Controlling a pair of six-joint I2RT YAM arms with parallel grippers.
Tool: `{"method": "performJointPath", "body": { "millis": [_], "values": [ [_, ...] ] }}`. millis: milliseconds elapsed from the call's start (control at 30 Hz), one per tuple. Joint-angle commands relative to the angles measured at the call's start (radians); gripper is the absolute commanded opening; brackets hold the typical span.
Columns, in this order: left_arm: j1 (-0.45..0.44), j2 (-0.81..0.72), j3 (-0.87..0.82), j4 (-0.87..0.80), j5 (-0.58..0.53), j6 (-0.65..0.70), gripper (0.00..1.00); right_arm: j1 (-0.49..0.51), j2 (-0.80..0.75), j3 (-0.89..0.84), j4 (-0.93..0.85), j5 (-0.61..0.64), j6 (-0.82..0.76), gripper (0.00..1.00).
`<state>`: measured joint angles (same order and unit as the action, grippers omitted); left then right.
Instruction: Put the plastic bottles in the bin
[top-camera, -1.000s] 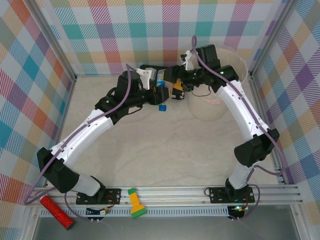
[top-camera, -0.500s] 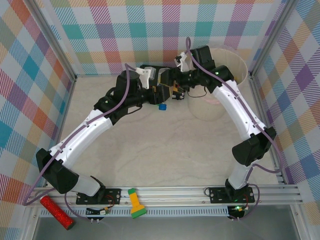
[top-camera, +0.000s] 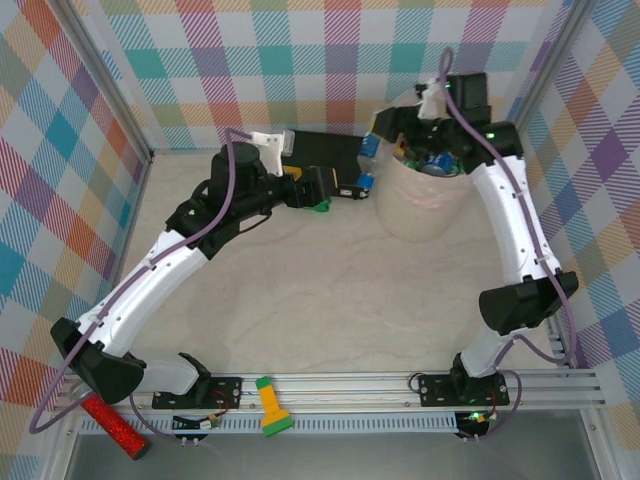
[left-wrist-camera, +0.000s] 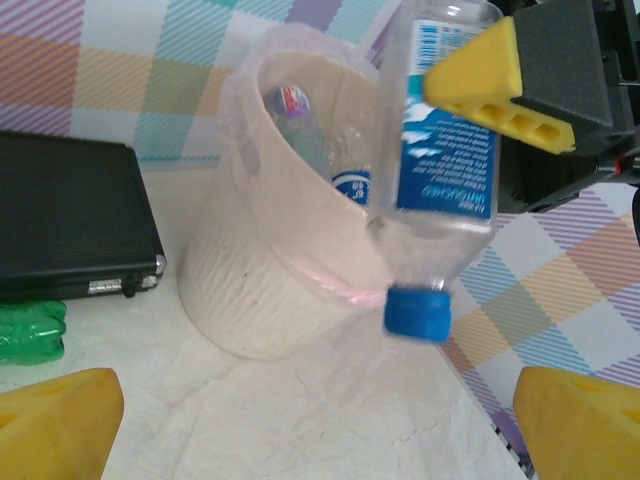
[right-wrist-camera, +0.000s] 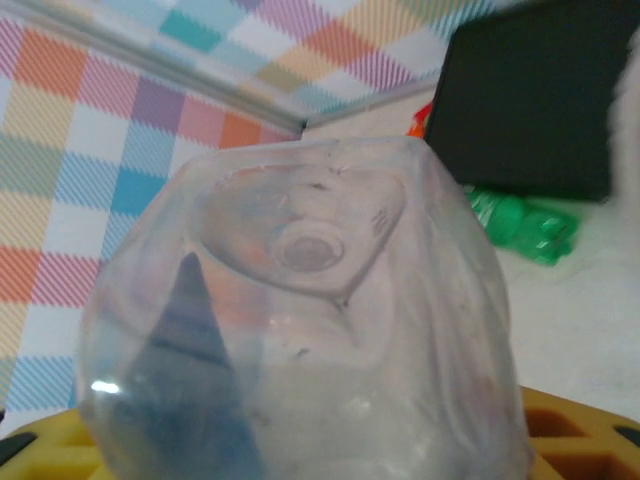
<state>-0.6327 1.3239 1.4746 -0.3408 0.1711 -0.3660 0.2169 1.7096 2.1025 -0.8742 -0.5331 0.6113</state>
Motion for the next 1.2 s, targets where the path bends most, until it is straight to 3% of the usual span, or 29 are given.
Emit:
{"method": "performJointPath", "body": {
  "millis": [0, 400, 633, 933, 967, 1000, 1033, 1167],
  "values": [
    [0.001, -0.03, -0.011, -0.024, -0.034, 0.028, 0.99, -0.082, -0.008, 0.072, -0.097, -0.021, -0.046, 0.57],
    [0.008, -0.043, -0.028, -0.041, -0.045, 0.033, 0.99, -0.305, 0.154, 0.291, -0.251, -0.007, -0.118, 0.6],
    [0.011, -0.057, -0.04, -0.05, -0.06, 0.03, 1.0, -0.319, 0.252, 0.349, -0.283, 0.061, -0.146, 0.6],
    [0.016, -0.071, -0.05, -0.059, -0.085, 0.022, 1.0, -0.318, 0.36, 0.414, -0.26, 0.026, -0.09, 0.61],
    [0.016, -0.07, -0.05, -0.06, -0.085, 0.021, 1.0, -0.318, 0.366, 0.428, -0.264, 0.023, -0.09, 0.64],
    [0.016, -0.071, -0.05, -0.061, -0.088, 0.021, 1.0, -0.319, 0.373, 0.443, -0.271, 0.021, -0.094, 0.78],
    [0.016, -0.072, -0.05, -0.061, -0.09, 0.019, 1.0, -0.318, 0.375, 0.453, -0.277, 0.025, -0.1, 1.0],
    [0.017, -0.072, -0.055, -0.06, -0.091, 0.012, 1.0, -0.318, 0.358, 0.459, -0.288, 0.05, -0.128, 0.99]
  ]
}}
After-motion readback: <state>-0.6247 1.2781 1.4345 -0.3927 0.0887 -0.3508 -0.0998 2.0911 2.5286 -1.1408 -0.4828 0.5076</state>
